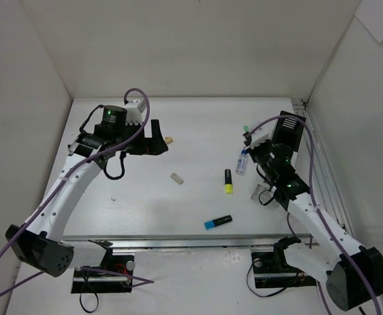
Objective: Sort the stationery into containers
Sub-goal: Place the pen in the storage box.
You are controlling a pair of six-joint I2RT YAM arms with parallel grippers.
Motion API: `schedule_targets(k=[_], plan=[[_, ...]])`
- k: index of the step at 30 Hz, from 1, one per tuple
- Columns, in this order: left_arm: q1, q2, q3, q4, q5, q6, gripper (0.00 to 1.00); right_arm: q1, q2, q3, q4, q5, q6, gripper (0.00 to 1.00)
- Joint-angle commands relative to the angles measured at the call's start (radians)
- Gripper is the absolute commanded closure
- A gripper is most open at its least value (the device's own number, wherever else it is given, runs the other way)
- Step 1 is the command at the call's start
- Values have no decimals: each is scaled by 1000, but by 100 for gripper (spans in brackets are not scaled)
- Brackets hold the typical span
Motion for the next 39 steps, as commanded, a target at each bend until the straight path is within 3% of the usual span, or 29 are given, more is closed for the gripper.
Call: schedule_targets(k=[1, 2, 7, 14, 27, 34, 35, 39], plan=[[2, 49, -26, 102, -67, -1, 0, -151, -45, -7, 77, -28, 143, 100], [2, 61, -26, 108, -63, 11, 0, -238, -42, -7, 69, -51, 157, 100], [2, 137, -15, 139, -95, 36, 1, -446, 50, 11, 55, -121, 216, 100], [2, 235, 22, 143, -112, 54, 1, -509, 141, 19, 46, -173, 258, 100], [-39, 333, 50, 134, -81, 125, 1, -528, 85, 4, -75, -147, 335, 86], [-123, 318, 39, 145, -78, 169, 1, -528, 16, -16, -115, -128, 360, 65], [-140, 316, 40, 142, -84, 180, 1, -529, 6, -13, -127, -131, 357, 56], [-171, 302, 24, 139, -73, 208, 1, -529, -22, 25, -172, -126, 352, 41]])
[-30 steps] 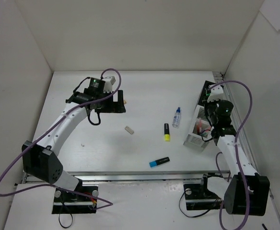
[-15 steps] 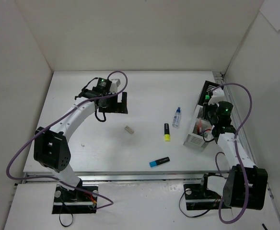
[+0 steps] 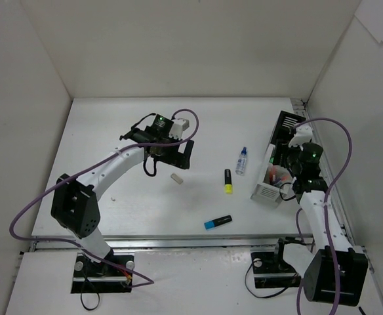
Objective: Sort the stationery into containers
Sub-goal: Place the pen in the storage box, then pick up the pen from the center of the board.
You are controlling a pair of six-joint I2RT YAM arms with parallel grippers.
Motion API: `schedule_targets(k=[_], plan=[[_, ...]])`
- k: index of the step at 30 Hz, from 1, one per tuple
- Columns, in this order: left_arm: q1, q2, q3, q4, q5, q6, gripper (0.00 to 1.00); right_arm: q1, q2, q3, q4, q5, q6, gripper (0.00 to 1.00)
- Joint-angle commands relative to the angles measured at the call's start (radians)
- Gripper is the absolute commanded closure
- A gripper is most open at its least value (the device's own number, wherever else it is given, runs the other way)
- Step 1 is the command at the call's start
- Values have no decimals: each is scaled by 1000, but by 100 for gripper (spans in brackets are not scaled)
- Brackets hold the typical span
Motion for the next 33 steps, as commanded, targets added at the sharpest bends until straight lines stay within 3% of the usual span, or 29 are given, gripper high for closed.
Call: schedule_targets(k=[1, 3, 6, 7, 12, 14, 20, 23, 26, 33], plan=[[-27, -65, 16, 33, 4, 45, 0, -5, -38, 60, -11, 13, 10, 41], [-37, -84, -6, 31, 4, 53, 1, -7, -47, 96, -56, -13, 16, 39], [-55, -151, -90, 68, 6, 61, 1, 50, -78, 152, -131, -52, 0, 27], [-55, -169, -115, 92, 1, 62, 1, 73, -97, 163, -171, -45, -21, 2], [-64, -315, -288, 160, -22, 53, 0, 322, -127, 235, -301, -10, -154, 2], [-64, -347, -325, 183, -37, 35, 0, 407, -111, 253, -353, 101, -162, 2], [-64, -426, -400, 188, -92, -31, 1, 691, 56, 341, -420, 304, 63, 2], [-64, -461, -429, 175, -126, -56, 1, 774, 175, 345, -421, 335, 233, 2], [-64, -501, -468, 172, -157, -74, 1, 814, 263, 330, -427, 471, 388, 2], [-64, -576, -546, 169, -175, -103, 1, 800, 413, 311, -426, 513, 597, 2]])
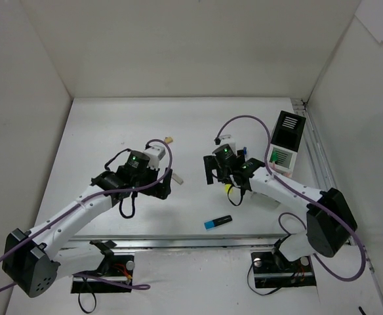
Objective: Sort the stationery into containers
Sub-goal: Pick up the pen from the center of the board.
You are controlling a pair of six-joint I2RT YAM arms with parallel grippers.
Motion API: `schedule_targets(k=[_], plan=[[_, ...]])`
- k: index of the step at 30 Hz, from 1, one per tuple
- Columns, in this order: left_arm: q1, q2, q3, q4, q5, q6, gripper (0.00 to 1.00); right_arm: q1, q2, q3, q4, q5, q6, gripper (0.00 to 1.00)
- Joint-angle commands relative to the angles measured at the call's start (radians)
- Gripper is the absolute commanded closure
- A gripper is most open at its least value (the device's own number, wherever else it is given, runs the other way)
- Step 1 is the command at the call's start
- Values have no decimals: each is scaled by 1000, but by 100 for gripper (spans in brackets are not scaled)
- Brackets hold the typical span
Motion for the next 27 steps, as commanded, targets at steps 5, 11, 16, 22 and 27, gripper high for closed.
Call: schedule_targets(k=[5, 11, 16, 22, 27], plan=[[-1, -47, -4, 42, -41, -33, 1, -52, 135, -19, 38, 54, 210, 3], [-1, -4, 13, 44, -50, -30, 1, -123, 253, -32, 104, -33, 228, 17], [-1, 22, 36, 37, -55, -27, 1, -154, 287, -51, 144, -75, 225, 42], [8, 50, 60, 47, -53, -18, 1, -177, 244, -43, 164, -158, 138, 93], [17, 74, 82, 56, -49, -7, 1, -160, 131, 36, 139, -230, -124, 99]])
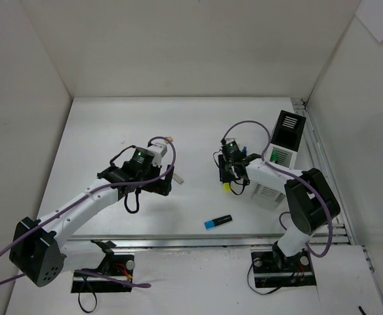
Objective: Sort the stationery into containers
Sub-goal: Pick up the pen from the center of the board, then place the pen in the storage box.
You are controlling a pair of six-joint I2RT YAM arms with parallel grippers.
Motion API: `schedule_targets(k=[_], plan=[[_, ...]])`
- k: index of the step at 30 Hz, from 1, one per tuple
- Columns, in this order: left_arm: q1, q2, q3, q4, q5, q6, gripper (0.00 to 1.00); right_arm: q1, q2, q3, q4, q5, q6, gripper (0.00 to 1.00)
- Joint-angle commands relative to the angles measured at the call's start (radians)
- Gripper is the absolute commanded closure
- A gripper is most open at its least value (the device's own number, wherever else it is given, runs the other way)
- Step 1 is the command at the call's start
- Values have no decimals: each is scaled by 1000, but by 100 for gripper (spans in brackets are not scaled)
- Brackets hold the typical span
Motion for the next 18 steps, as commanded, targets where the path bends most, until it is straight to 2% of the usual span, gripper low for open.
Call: schedule_targets(k=[1, 3, 5, 6, 8, 9, 10, 12, 14, 18], plan=[[9, 1, 67, 54, -4, 13, 0, 32, -131, 120, -23, -60, -241, 98], [18, 9, 76, 56, -1, 19, 0, 51, -171, 173, -84, -19, -415, 97], [18, 14, 84, 53, -3, 22, 1, 68, -188, 267, -139, 21, -523, 97], [18, 12, 86, 51, -6, 23, 1, 71, -200, 304, -205, 29, -654, 97], [18, 3, 84, 53, -9, 26, 1, 74, -205, 416, -280, 87, -788, 99], [27, -3, 81, 54, -10, 26, 0, 72, -203, 453, -358, 104, -938, 99], [27, -11, 78, 54, -12, 29, 0, 71, -203, 515, -397, 130, -1014, 98], [27, -23, 70, 54, -13, 29, 1, 62, -205, 551, -455, 218, -1205, 98], [27, -31, 69, 47, -21, 29, 1, 26, -200, 617, -506, 255, -1298, 100], [27, -37, 73, 31, -53, 26, 1, -44, -144, 768, -722, 285, -1454, 98]])
